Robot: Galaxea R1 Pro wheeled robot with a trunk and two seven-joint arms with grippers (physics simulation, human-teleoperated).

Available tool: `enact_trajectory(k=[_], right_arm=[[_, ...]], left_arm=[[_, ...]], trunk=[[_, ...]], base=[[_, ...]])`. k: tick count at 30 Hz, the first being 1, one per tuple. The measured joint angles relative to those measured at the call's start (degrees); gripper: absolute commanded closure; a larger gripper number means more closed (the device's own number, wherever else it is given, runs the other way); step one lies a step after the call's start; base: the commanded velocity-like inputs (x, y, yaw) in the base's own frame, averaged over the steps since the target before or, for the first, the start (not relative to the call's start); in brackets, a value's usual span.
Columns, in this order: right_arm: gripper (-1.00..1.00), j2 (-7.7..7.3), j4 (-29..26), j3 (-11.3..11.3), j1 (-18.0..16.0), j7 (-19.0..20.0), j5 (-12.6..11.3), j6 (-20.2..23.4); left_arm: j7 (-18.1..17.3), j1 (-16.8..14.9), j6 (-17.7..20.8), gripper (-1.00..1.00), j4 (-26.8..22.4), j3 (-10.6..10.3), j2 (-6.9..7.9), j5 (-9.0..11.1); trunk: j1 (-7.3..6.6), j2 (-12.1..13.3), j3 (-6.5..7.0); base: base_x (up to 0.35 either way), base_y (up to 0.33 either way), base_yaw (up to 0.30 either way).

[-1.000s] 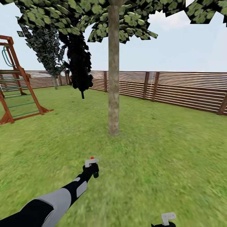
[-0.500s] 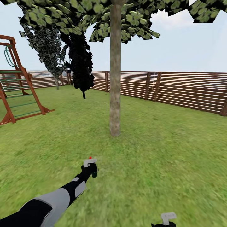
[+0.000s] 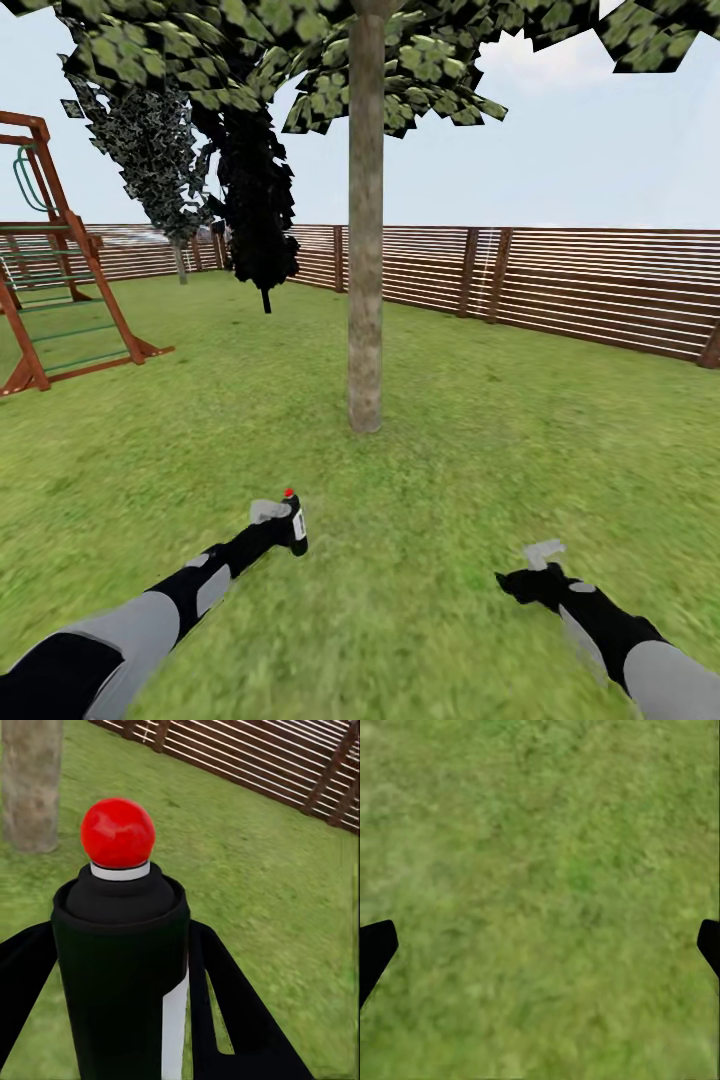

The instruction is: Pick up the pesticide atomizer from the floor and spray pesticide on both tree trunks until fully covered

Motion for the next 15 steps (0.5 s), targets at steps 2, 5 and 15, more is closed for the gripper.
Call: enact_trajectory(k=[2, 5, 15], right_arm=[[-1.00, -0.57, -0.3, 0.0, -4.9, 3.0, 2.1, 3.5], [-1.00, -0.73, -0.4, 0.0, -10.8, 11.2, 2.9, 7.9], [-1.00, 1.40, -7.9, -0.2, -21.4, 54.1, 2.7, 13.1]], left_arm=[[-1.3, 0.0, 4.9, 1.00, -3.6, -0.1, 0.71, -0.6], [-2.8, 0.0, 9.4, 1.00, -8.0, -0.2, 1.17, -5.5], [-25.9, 0.0, 10.8, 1.00, -9.4, 0.3, 3.05, -8.4]], trunk=[[0.00, 0.0, 0.00], [0.00, 0.0, 0.00], [0.00, 0.0, -0.01]], base=[[0.000, 0.000, 0.000], [0.000, 0.000, 0.000], [0.000, 0.000, 0.000]])
